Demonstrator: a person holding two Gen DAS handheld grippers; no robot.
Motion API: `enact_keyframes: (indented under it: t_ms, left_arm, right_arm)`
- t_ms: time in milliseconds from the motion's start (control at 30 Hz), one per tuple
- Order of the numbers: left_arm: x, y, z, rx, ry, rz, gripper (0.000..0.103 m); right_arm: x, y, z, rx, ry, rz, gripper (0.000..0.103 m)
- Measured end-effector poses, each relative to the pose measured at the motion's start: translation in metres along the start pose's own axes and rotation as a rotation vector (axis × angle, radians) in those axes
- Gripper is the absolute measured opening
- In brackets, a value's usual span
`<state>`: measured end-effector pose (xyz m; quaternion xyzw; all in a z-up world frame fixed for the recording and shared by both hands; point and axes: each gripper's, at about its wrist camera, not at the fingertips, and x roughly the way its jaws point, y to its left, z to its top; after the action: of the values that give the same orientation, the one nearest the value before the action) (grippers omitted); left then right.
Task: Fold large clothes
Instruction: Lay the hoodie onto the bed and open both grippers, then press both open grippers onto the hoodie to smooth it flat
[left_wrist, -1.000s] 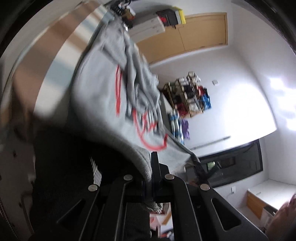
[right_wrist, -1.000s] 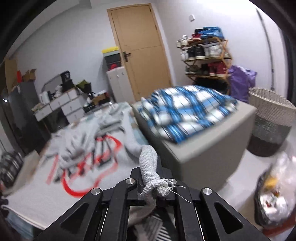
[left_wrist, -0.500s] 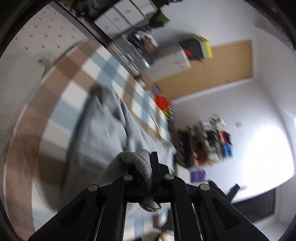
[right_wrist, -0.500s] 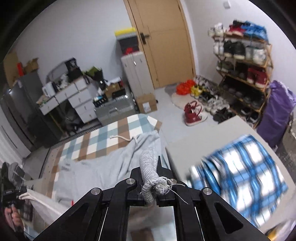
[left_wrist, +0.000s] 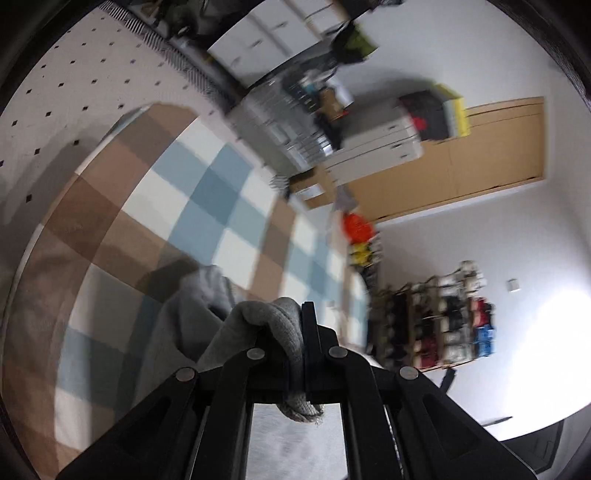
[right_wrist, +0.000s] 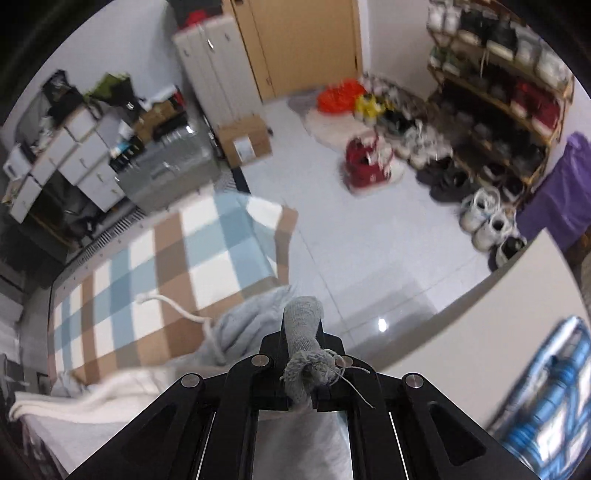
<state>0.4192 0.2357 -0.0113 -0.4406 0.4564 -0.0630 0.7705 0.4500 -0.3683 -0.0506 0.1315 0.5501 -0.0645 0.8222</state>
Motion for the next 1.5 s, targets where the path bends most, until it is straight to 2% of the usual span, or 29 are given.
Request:
enact_keyframes:
  t_ms: [133,200,233,267,300,333,367,433,467,500,633,700,800,833,900,933,1000,1067,1100,1133,1167,1233,1333,1400,1433,1500]
  left_arm:
    - [0.031,0.04,0.002,-0.11,0.145,0.111,0.002]
    - [0.027,0.045,-0.002,-0.087,0.136,0.119,0.003]
    - [0.02,0.042,-0.005,-0.053,0.122,0.101,0.007]
    - [0.01,0.036,-0.009,-0.012,0.104,0.092,0.021]
    - [-0.003,0.031,-0.012,0.019,0.065,0.088,0.033]
    - [-0.013,0.027,-0.01,0.032,0.021,0.077,0.059]
    - [-0.038,0.023,-0.013,0.035,-0.07,0.048,0.077]
    - [-0.071,0.025,-0.017,-0.008,-0.185,-0.003,0.087]
    - [-0.084,0.025,-0.021,-0.017,-0.203,-0.036,0.087]
    - [-0.091,0.024,-0.027,-0.01,-0.189,-0.038,0.087]
    - [-0.098,0.011,-0.078,0.1,-0.076,0.037,0.087]
    - [-0.095,0.005,-0.124,0.195,0.01,0.05,0.087]
    - [-0.086,0.005,-0.182,0.275,0.122,0.082,0.087]
    - [-0.082,0.009,-0.205,0.298,0.168,0.088,0.087]
    - [-0.074,0.021,-0.24,0.331,0.245,0.092,0.087]
    - [-0.07,0.022,-0.245,0.337,0.258,0.098,0.087]
    - [-0.062,0.039,-0.269,0.35,0.275,0.149,0.087]
    - [-0.055,0.06,-0.275,0.332,0.275,0.231,0.087]
    - [-0.054,0.069,-0.271,0.301,0.27,0.226,0.086]
    - [-0.063,0.072,-0.269,0.283,0.231,0.18,0.088]
    - [-0.07,0.075,-0.267,0.264,0.203,0.182,0.088]
    - [-0.079,0.082,-0.265,0.223,0.201,0.189,0.088]
    - [-0.085,0.08,-0.26,0.19,0.208,0.186,0.088]
    - [-0.089,0.069,-0.26,0.189,0.21,0.14,0.088]
    - [-0.086,0.061,-0.259,0.196,0.214,0.109,0.088]
    - [-0.082,0.034,-0.264,0.238,0.229,0.033,0.088]
  right_arm:
    - [0.032,-0.007,0.003,0.018,0.096,0.05,0.01]
    - [0.022,-0.014,0.003,0.057,0.05,0.119,0.012]
    - [0.01,-0.021,0.005,0.078,-0.003,0.157,0.028]
    - [-0.008,-0.029,0.006,0.095,-0.087,0.18,0.056]
    - [-0.023,-0.034,0.008,0.098,-0.163,0.19,0.069]
    - [-0.039,-0.039,0.007,0.096,-0.228,0.189,0.082]
    - [-0.057,-0.044,0.004,0.098,-0.29,0.189,0.082]
    - [-0.078,-0.044,-0.004,0.06,-0.308,0.234,0.083]
    - [-0.083,-0.038,-0.01,0.025,-0.296,0.263,0.086]
    - [-0.088,-0.033,-0.017,-0.007,-0.286,0.279,0.087]
    - [-0.101,0.014,-0.075,-0.245,-0.227,0.275,0.092]
    - [-0.099,0.039,-0.114,-0.367,-0.184,0.281,0.094]
    - [-0.092,0.066,-0.16,-0.486,-0.106,0.295,0.094]
    - [-0.092,0.073,-0.18,-0.518,-0.09,0.332,0.094]
    - [-0.095,0.077,-0.213,-0.553,-0.093,0.393,0.094]
    - [-0.094,0.079,-0.231,-0.574,-0.111,0.404,0.094]
    - [-0.083,0.083,-0.259,-0.63,-0.131,0.335,0.099]
    - [-0.057,0.09,-0.278,-0.702,-0.131,0.196,0.1]
    - [-0.051,0.09,-0.283,-0.709,-0.125,0.177,0.099]
    - [-0.046,0.089,-0.284,-0.707,-0.122,0.168,0.103]
    - [-0.042,0.089,-0.283,-0.701,-0.115,0.16,0.103]
    - [-0.039,0.091,-0.281,-0.7,-0.065,0.144,0.103]
    - [-0.054,0.108,-0.268,-0.745,0.005,0.056,0.103]
    - [-0.084,0.127,-0.262,-0.779,-0.081,0.055,0.103]
    - [-0.105,0.14,-0.258,-0.793,-0.143,0.099,0.103]
    - [-0.114,0.159,-0.249,-0.795,-0.13,0.154,0.103]
